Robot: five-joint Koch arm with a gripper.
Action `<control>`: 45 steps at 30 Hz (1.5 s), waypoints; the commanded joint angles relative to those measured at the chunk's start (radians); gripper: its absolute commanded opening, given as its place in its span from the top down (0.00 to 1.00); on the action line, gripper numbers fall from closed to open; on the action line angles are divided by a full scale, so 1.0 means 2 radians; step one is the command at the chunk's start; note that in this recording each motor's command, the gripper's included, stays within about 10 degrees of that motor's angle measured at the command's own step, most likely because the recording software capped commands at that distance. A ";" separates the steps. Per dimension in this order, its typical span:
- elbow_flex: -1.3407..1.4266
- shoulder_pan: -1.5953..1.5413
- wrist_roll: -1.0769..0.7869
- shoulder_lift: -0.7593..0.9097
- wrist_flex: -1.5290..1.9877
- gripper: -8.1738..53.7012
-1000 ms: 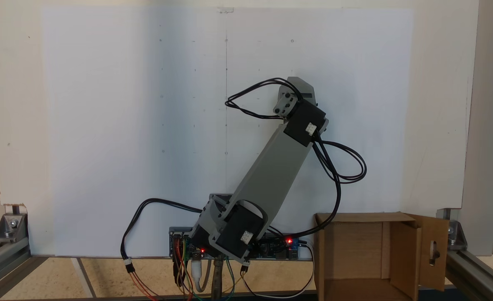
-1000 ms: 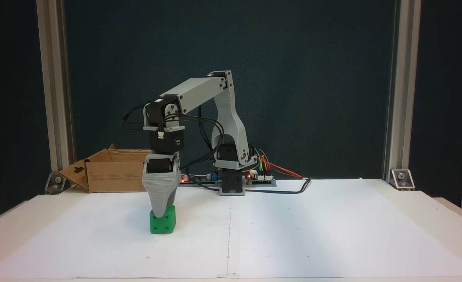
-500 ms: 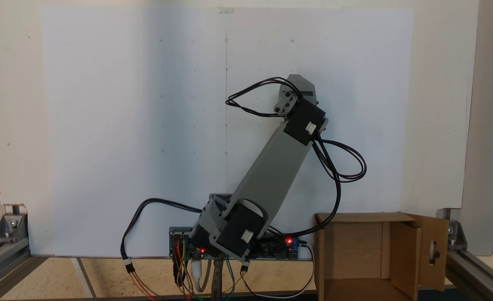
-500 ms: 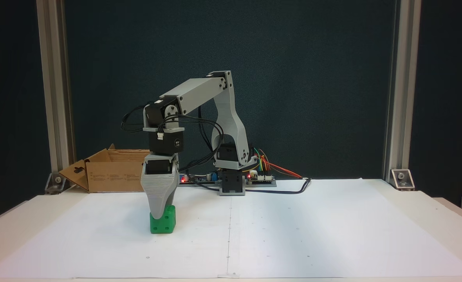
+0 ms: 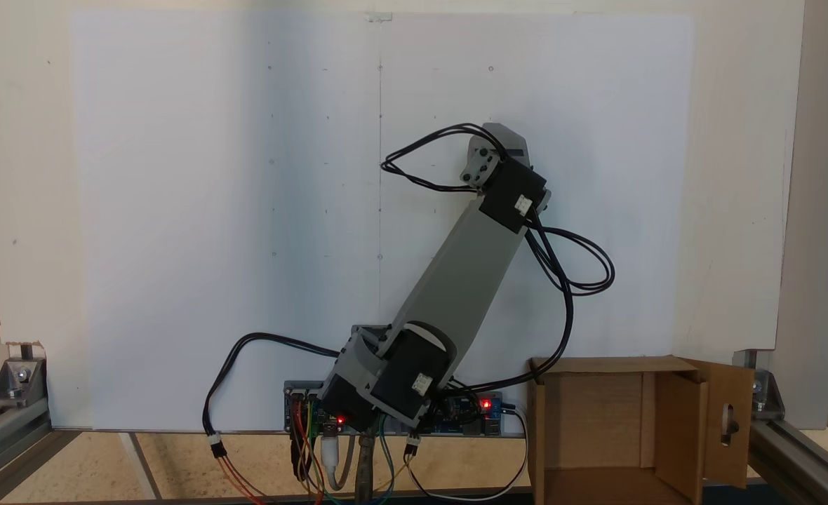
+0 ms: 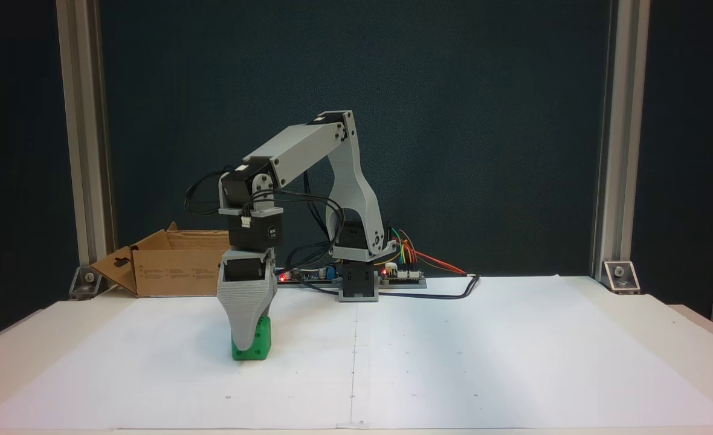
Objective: Grasp a green dice and put it in the bin.
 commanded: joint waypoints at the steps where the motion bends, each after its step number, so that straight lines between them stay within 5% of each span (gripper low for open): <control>1: -0.005 -0.001 -0.020 0.005 -0.003 0.19; 45: 0.024 -0.005 0.008 0.005 -0.061 0.24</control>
